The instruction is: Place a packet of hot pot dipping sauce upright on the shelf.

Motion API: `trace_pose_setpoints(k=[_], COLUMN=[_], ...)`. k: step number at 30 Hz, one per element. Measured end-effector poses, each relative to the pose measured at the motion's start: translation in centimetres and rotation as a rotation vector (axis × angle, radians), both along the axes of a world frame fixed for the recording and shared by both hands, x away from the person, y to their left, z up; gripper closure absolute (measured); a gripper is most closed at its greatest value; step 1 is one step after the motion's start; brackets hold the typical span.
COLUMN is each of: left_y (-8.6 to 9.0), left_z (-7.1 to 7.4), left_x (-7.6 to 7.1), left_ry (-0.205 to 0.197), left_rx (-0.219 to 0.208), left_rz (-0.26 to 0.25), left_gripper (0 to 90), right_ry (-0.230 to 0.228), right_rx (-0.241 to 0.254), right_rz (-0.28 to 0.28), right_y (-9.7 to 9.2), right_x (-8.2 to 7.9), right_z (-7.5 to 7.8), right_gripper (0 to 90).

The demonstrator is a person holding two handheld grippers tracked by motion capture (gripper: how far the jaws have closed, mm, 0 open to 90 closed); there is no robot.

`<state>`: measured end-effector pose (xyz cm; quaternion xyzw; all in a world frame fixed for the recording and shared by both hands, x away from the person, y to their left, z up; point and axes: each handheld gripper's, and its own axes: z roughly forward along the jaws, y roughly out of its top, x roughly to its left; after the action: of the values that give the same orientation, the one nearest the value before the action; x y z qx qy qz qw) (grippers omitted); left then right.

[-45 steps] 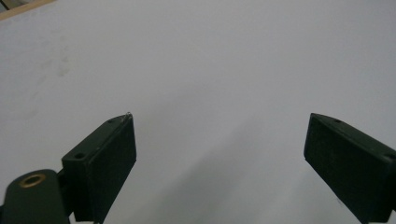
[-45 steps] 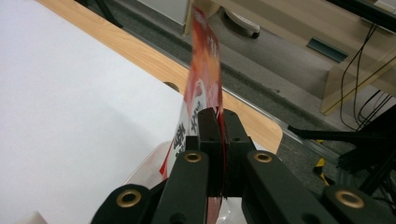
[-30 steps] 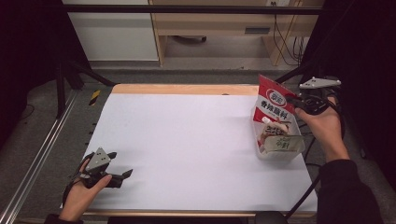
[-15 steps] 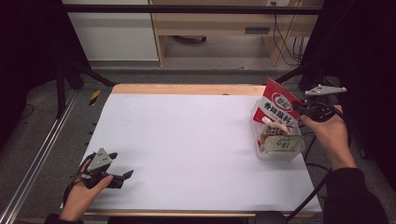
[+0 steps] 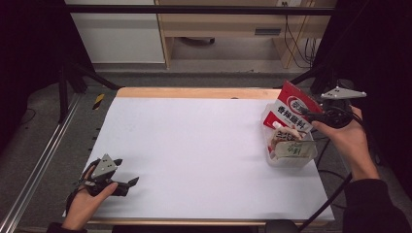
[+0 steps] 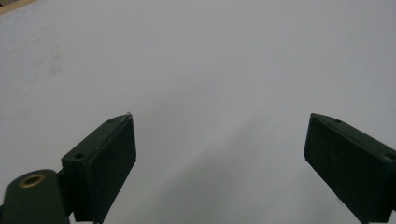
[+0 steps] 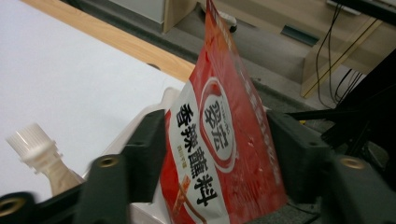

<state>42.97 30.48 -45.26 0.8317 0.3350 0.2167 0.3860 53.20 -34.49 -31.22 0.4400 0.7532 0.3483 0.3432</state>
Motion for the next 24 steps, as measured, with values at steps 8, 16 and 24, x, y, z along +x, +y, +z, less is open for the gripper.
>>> trace_pose_setpoints(k=[8, 16, 24], left_y=[0.0, 0.0, 0.0], left_z=[0.0, 0.0, 0.1], left_x=[0.0, 0.0, -0.1], left_ry=[-0.002, -0.007, -0.012], left_rx=[0.002, 0.009, 0.012], left_rz=[0.002, 0.003, 0.005], left_gripper=[8.8, 8.8, 8.7], right_ry=[-0.049, -0.069, -0.090], right_rx=[-0.005, -0.021, -0.017], right_rz=[0.022, 0.091, 0.174], right_y=[1.7, 5.5, 10.8], right_x=[-0.7, -2.0, -3.8], right_z=[2.4, 3.7, 3.5], right_gripper=[25.5, 18.2, 15.1])
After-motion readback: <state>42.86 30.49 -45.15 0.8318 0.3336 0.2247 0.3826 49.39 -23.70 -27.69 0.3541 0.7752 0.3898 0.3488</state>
